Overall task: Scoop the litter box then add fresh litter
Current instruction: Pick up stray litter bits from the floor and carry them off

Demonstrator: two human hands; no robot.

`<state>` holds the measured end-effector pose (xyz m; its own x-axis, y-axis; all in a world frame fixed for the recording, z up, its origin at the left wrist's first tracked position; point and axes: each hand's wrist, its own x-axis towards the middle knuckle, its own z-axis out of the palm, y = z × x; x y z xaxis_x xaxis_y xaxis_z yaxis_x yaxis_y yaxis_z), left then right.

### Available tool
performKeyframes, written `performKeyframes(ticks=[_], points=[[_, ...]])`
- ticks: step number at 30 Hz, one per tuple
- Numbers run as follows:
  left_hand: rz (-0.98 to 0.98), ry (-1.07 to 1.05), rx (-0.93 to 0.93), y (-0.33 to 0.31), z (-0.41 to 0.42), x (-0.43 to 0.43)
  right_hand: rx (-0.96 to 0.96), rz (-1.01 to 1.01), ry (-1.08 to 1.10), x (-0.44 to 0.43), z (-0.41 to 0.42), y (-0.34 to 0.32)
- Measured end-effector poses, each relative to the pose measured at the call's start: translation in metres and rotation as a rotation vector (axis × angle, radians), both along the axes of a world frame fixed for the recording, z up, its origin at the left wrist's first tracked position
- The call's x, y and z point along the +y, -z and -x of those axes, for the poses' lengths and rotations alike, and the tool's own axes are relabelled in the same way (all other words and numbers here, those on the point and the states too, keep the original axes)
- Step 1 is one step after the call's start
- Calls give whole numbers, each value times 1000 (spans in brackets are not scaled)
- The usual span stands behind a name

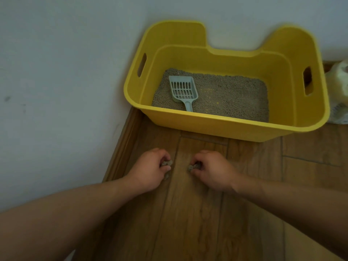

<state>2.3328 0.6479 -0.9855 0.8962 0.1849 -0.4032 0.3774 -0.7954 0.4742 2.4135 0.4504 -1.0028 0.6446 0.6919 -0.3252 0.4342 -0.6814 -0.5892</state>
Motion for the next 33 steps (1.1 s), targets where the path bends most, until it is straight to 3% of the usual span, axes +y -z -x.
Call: performKeyframes(ticks=[8,33], points=[[36,-191,40,-1,32,15,58,-23,13,20,13,-18],[102,-43,36,12,25,-8,105,41,22,12,12,-6]])
